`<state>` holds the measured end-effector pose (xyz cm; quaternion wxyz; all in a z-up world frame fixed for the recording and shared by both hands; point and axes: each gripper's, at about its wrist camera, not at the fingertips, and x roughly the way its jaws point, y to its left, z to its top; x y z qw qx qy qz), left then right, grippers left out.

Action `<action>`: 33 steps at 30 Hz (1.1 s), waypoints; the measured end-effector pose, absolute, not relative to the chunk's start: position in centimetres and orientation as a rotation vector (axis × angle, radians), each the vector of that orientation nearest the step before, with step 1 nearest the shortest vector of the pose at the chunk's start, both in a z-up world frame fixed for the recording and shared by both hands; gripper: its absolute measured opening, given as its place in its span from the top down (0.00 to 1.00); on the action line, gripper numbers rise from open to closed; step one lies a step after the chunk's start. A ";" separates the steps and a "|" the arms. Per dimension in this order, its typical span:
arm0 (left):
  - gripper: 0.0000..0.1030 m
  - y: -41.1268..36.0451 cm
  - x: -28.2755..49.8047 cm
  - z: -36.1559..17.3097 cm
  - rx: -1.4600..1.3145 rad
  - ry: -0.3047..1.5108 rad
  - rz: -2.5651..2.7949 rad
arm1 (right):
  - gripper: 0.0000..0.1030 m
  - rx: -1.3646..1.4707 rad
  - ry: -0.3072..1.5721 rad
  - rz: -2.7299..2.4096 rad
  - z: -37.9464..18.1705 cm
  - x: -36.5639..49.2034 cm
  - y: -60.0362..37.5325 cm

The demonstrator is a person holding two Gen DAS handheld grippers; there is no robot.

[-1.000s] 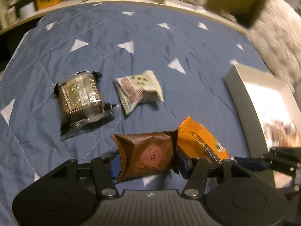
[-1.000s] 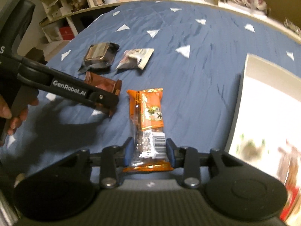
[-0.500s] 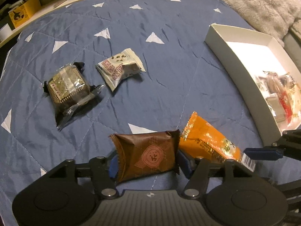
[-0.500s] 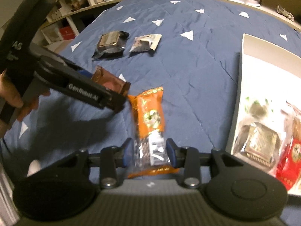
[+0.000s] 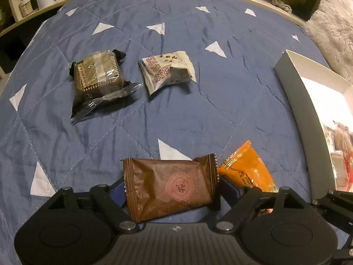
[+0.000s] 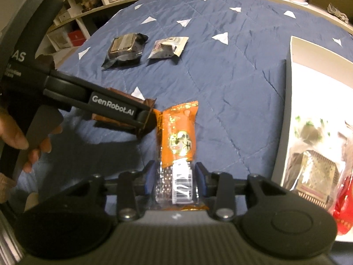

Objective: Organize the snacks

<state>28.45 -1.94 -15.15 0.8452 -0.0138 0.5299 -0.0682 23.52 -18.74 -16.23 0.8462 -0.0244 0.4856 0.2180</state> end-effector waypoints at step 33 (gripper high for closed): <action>0.17 -0.6 27.0 -11.9 -0.168 1.032 -0.108 | 0.63 0.123 0.752 0.289 -9.6 23.1 -26.7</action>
